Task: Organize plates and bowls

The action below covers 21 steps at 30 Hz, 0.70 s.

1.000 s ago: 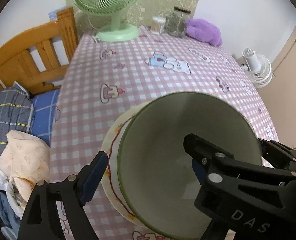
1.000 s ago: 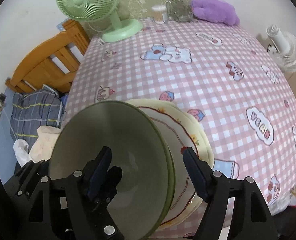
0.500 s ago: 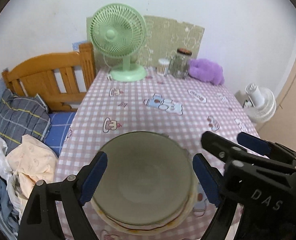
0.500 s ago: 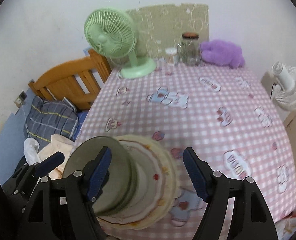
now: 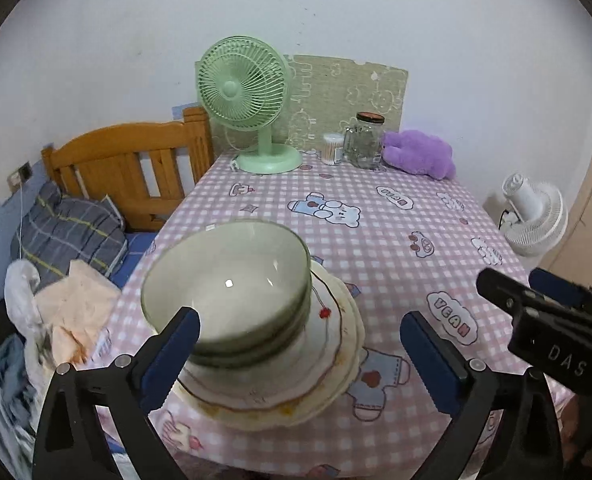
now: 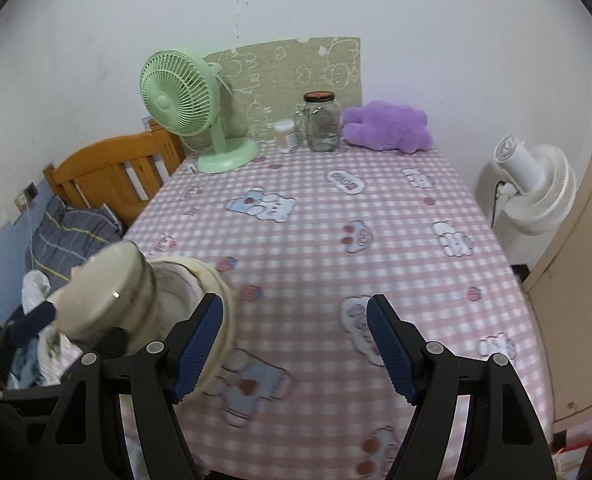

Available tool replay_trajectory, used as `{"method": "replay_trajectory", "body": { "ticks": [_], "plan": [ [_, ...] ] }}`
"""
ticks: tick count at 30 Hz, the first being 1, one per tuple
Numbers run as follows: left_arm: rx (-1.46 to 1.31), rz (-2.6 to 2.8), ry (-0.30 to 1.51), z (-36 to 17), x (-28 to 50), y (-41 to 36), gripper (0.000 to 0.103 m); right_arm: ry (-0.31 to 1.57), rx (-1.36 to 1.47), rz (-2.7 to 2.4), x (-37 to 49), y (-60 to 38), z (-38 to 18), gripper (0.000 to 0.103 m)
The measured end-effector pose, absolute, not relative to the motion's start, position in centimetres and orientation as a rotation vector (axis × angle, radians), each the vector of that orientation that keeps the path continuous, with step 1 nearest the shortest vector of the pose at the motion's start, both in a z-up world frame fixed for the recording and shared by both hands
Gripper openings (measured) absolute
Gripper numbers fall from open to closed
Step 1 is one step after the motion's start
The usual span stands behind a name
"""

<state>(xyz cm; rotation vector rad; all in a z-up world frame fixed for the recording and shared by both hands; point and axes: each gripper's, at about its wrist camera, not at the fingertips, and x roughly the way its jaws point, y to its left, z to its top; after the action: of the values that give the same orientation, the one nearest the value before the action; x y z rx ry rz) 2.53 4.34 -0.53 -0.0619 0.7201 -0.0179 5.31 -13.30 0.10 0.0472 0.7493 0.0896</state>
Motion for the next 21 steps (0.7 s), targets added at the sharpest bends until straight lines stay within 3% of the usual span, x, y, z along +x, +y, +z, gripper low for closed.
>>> {"method": "replay_trajectory", "body": {
  "ticks": [7,21],
  "plan": [
    [-0.094,0.034,0.678,-2.5,0.6,3.3,0.103,0.720,0.019,0.123,2.5,-15.0,-2.0,0.084],
    [-0.079,0.012,0.664,-3.2,-1.1,1.5,0.103,0.708,0.017,0.104,0.1,-16.8,-3.2,0.085]
  ]
}}
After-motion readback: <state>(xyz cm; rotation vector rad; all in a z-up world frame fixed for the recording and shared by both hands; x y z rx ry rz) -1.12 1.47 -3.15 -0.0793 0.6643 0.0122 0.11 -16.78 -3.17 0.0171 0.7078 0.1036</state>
